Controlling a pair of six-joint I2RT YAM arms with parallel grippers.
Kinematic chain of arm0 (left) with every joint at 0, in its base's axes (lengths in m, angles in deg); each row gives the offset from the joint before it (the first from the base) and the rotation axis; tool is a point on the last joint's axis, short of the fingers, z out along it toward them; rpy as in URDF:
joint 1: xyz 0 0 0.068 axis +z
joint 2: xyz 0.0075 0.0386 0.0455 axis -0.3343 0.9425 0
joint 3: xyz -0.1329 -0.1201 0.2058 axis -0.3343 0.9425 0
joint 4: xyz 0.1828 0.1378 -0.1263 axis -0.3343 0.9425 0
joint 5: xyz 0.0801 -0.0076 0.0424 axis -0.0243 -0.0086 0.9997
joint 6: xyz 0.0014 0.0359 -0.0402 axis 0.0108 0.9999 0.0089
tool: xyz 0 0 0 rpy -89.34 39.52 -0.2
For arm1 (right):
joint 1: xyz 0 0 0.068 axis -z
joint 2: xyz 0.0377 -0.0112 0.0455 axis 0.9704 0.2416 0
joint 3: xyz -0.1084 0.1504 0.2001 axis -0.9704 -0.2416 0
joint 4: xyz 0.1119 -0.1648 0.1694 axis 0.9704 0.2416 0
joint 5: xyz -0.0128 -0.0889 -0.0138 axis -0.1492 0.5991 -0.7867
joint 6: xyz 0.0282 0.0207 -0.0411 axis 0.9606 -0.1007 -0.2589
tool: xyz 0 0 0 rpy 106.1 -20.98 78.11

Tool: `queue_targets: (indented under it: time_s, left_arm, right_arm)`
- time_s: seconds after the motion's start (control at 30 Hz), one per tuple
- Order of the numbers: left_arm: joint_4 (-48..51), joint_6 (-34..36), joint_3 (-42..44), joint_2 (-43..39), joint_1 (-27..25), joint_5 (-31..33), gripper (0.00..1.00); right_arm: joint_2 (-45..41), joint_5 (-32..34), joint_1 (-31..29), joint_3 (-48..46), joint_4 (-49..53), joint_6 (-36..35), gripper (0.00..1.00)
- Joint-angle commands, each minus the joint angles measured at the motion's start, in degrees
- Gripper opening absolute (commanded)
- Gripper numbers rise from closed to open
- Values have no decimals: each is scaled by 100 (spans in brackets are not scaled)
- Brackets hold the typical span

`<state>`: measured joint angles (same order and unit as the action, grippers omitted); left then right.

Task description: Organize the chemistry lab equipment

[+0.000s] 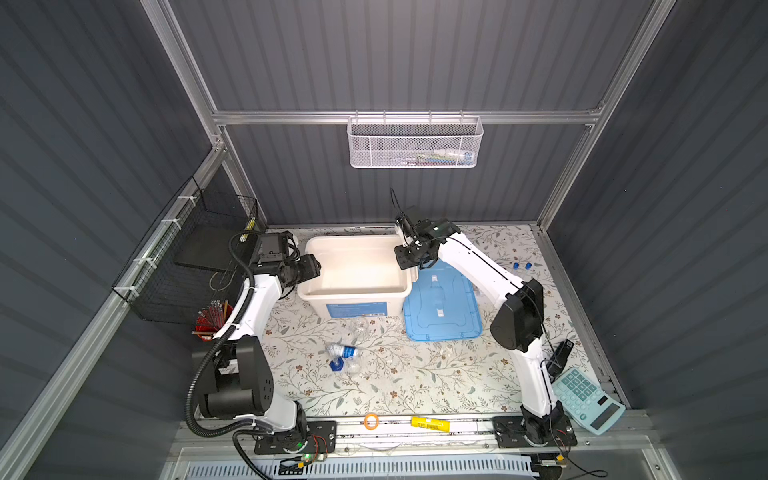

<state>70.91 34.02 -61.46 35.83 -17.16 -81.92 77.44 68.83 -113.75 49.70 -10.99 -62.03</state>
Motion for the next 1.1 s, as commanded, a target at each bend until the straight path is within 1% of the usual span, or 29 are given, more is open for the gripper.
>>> queue_targets:
  time_s: [0.0, 0.4, 0.77, 0.93, 1.0, 1.07]
  left_arm:
    - [43, -31, -145, 139, -94, -217, 63]
    - [-134, -182, -101, 233, -368, -224, 63]
    - [-278, -269, -273, 374, -535, -260, 63]
    - [-277, -300, -262, 324, -571, -327, 63]
    - [-205, -255, -259, 292, -571, -317, 63]
    - [-129, -178, -237, 225, -571, -280, 63]
  right_arm:
    - [158, -52, 81, -20, -32, -90, 46]
    - [97, -28, 261, -50, -43, -213, 46]
    - [45, 63, 397, -120, -73, -327, 46]
    - [-34, 141, 484, 11, -49, -404, 46]
    - [-40, 194, 497, 171, 53, -450, 47]
    - [-42, 211, 512, 372, 150, -526, 52]
